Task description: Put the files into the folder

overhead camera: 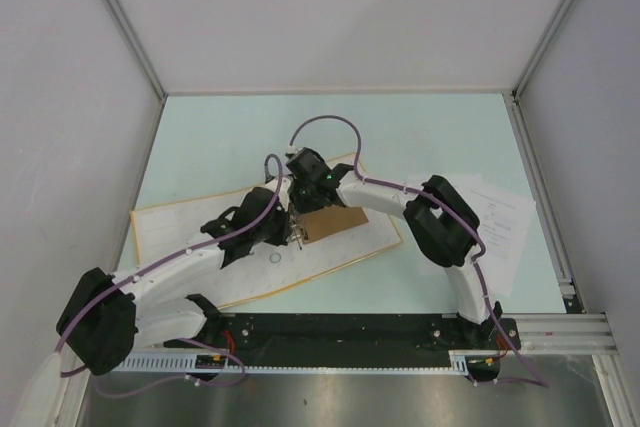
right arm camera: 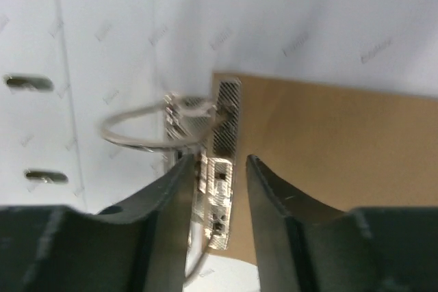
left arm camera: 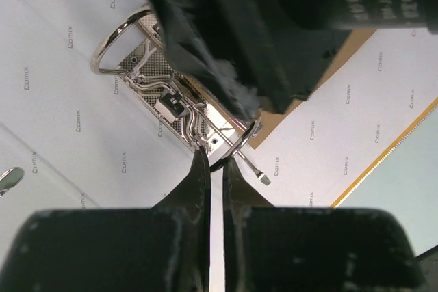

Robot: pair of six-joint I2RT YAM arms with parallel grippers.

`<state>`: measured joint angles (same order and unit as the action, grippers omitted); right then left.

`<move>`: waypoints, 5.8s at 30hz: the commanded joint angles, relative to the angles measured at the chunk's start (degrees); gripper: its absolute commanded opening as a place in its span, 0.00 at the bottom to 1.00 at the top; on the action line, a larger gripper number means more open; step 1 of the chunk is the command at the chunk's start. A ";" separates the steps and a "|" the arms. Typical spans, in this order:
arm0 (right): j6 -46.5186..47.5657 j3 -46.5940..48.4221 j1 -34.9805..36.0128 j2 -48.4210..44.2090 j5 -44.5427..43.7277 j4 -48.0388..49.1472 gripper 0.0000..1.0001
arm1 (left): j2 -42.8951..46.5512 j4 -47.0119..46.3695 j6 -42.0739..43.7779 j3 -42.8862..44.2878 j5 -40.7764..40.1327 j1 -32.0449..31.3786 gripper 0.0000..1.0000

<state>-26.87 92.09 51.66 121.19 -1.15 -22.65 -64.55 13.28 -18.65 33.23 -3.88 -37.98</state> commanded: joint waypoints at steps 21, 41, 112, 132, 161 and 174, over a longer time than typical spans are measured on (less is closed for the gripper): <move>4.10 -23.62 -20.89 -23.36 3.16 2.61 0.80 | 10.68 25.30 -4.63 21.16 -7.82 4.49 0.71; 9.30 -25.12 -26.96 -24.41 20.57 5.78 0.80 | -12.08 22.76 21.90 24.25 -4.04 -1.75 0.72; -0.21 -47.53 -81.62 -55.88 -5.44 -7.33 0.86 | -52.73 -18.38 -10.00 62.02 17.95 -20.20 0.65; 0.24 -55.71 -92.53 -49.82 4.93 1.39 0.86 | -77.29 -14.34 -15.60 82.25 1.41 -26.54 0.62; -0.20 -56.23 -89.36 -52.54 -4.03 -0.29 0.86 | -71.60 -25.43 -8.22 76.74 27.08 -21.87 0.61; 1.38 -57.99 -92.96 -47.71 5.45 2.87 0.88 | -82.84 -18.91 -22.48 82.61 20.50 -22.76 0.47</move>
<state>-26.33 35.40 -39.94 72.58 1.08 -22.55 -146.58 -8.19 -36.25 114.13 21.17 -62.78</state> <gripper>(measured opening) 0.879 0.482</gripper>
